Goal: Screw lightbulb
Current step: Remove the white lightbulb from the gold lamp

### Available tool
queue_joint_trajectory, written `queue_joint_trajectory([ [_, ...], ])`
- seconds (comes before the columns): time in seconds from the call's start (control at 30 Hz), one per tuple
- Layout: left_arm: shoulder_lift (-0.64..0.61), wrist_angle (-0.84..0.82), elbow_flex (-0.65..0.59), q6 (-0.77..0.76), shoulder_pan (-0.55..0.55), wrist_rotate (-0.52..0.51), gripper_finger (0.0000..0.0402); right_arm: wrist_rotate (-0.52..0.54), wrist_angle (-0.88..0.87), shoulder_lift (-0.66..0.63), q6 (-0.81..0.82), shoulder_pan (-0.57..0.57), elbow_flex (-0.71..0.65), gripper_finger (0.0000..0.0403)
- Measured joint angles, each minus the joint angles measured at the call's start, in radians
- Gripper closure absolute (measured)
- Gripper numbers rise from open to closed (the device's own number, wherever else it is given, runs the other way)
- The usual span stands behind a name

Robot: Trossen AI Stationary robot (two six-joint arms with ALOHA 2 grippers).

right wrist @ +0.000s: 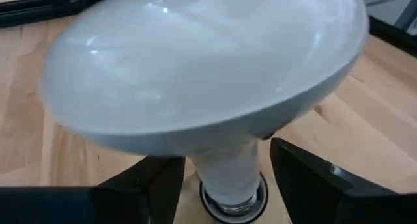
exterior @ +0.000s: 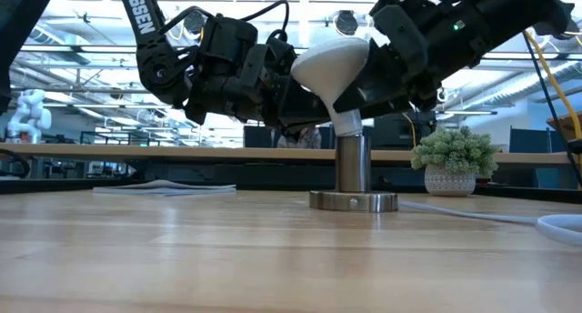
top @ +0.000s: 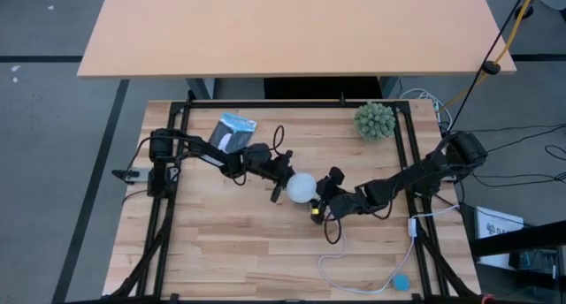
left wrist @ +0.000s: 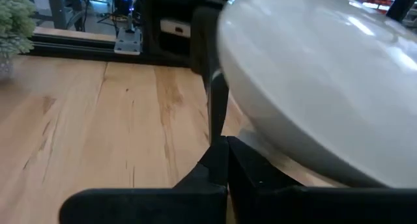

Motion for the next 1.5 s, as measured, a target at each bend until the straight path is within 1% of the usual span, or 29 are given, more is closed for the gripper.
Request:
queue_joint_trajectory([
  [0.23, 0.0, 0.018, 0.0, -0.008, 0.0, 0.005, 0.0401, -0.012, -0.004, 0.012, 0.027, -0.024, 0.0, 0.0188],
  [0.37, 0.0, 0.018, 0.0, -0.01, 0.001, 0.006, 0.0401, 0.023, 0.011, 0.008, 0.027, -0.024, 0.0, 0.0195],
  [0.47, 0.0, 0.018, 0.0, -0.013, 0.002, 0.007, 0.0401, 0.033, 0.017, 0.008, 0.024, -0.024, 0.0, 0.0218],
  [0.6, 0.0, 0.018, 0.0, -0.014, 0.003, 0.015, 0.0401, 0.04, 0.028, 0.008, -0.001, -0.024, -0.001, 0.0267],
  [0.67, 0.0, 0.018, 0.0, -0.014, 0.003, 0.019, 0.0401, 0.042, 0.038, 0.008, -0.016, -0.023, -0.002, 0.0279],
  [0.87, -0.007, 0.02, 0.0, -0.038, 0.013, 0.027, 0.0401, 0.054, 0.051, -0.002, -0.035, -0.021, -0.002, 0.0278],
  [1.0, -0.024, 0.005, 0.001, -0.04, 0.016, 0.029, 0.0401, 0.058, 0.049, -0.015, -0.038, -0.021, -0.002, 0.0264],
  [1.23, -0.035, -0.034, 0.0, -0.034, 0.029, 0.027, 0.0401, 0.071, 0.028, -0.062, -0.053, -0.018, -0.002, 0.0269],
  [1.3, -0.034, -0.049, -0.002, -0.036, 0.035, 0.034, 0.0401, 0.087, 0.001, -0.088, -0.051, -0.018, -0.002, 0.0269],
  [1.37, -0.032, -0.075, -0.004, -0.036, 0.038, 0.051, 0.0401, 0.125, -0.052, -0.122, -0.033, -0.018, -0.002, 0.0269],
  [1.43, -0.032, -0.085, -0.005, -0.036, 0.038, 0.051, 0.0401, 0.167, -0.128, -0.159, 0.008, -0.013, -0.001, 0.0269],
  [1.5, -0.032, -0.081, -0.005, -0.038, 0.045, 0.043, 0.0401, 0.182, -0.218, -0.204, 0.055, -0.003, -0.001, 0.0269],
])
